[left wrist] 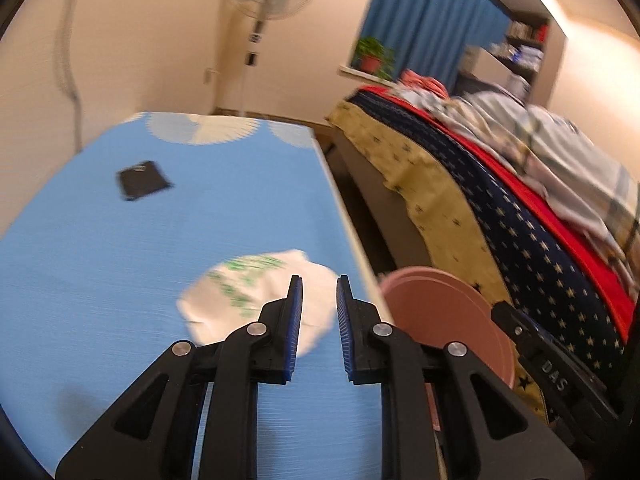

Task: Collect trash
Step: 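Open right tool over pink bin, dropping the clear candy bag, then move right tool to white green-print plastic bag while left tool approaches black pouch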

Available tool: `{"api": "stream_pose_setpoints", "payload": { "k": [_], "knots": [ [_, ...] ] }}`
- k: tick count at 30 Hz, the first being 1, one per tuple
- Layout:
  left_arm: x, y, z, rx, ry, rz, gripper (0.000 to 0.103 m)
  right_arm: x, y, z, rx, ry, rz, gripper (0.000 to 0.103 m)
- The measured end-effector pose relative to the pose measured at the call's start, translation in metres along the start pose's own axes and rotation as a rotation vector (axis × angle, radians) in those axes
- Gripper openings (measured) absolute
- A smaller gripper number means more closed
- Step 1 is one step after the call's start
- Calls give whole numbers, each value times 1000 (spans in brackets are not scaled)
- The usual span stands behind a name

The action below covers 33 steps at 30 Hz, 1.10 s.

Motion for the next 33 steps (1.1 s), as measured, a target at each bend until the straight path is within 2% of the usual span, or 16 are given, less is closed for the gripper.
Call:
{"api": "stream_pose_setpoints", "payload": {
  "k": [7, 13, 19, 23, 31, 33],
  "knots": [
    [-31, -32, -48, -103, -20, 70, 18, 19, 12, -50, -147, 12, -66, 31],
    [-53, -56, -77, -168, -6, 113, 18, 30, 21, -72, -213, 63, -116, 31],
    [-50, -62, -97, -215, -17, 113, 18, 57, 29, -96, -270, 125, -210, 32],
    [-47, -61, -104, -237, -18, 111, 18, 74, 27, -111, -293, 128, -245, 37],
    [-39, -49, -123, -274, -52, 99, 18, 92, 29, -135, -341, 102, -284, 37],
    [-39, -44, -127, -280, -59, 95, 18, 94, 31, -140, -350, 87, -287, 27]
  ]
}}
Point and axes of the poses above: each gripper's, at about its wrist camera, not at the fingertips, and y roughly the way its jaws point, z to its right, x to its underside, the point moved 6 cm from there along y, roughly the way its jaws point, and after that the axes turned 11 degrees about z, right-handed, at the moved point
